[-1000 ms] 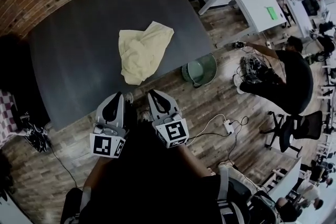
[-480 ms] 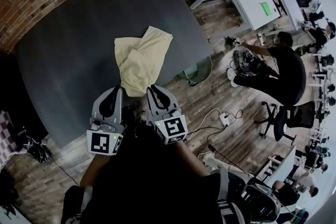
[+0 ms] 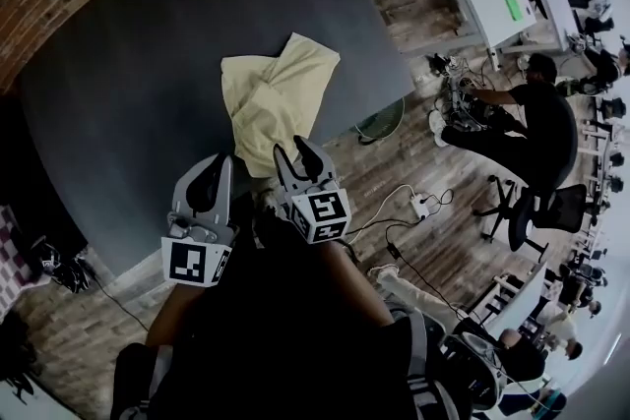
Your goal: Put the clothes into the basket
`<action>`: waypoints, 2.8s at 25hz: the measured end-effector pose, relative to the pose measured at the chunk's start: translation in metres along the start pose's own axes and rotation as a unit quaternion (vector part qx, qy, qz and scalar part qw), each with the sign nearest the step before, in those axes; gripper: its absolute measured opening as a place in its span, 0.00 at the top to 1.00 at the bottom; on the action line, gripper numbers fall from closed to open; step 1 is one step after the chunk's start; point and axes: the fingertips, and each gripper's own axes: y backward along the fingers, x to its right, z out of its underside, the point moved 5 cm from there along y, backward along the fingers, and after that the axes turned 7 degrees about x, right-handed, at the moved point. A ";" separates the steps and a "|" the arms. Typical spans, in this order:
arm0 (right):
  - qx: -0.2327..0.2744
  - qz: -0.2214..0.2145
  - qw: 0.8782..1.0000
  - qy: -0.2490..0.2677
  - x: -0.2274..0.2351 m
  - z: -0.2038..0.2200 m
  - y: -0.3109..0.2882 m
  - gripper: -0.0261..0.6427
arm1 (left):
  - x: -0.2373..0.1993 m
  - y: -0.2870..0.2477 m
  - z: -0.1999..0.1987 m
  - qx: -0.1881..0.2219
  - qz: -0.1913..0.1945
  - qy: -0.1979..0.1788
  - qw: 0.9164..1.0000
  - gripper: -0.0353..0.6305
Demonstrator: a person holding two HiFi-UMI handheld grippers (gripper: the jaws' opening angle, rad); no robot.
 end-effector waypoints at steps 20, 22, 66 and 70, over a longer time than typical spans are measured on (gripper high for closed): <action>-0.089 0.058 0.993 -0.049 0.020 0.049 -0.057 0.50 | -0.030 -0.032 0.019 -0.036 0.037 0.019 0.999 0.94; -0.097 0.065 0.992 -0.055 0.022 0.056 -0.060 0.50 | -0.030 -0.035 0.022 -0.042 0.043 0.022 0.998 0.94; -0.276 0.097 0.955 -0.038 0.056 0.147 -0.137 0.68 | -0.062 -0.050 0.049 -0.075 0.028 0.040 0.996 0.94; -0.273 0.092 0.957 -0.037 0.055 0.146 -0.138 0.72 | -0.061 -0.044 0.047 -0.072 0.031 0.039 0.996 0.94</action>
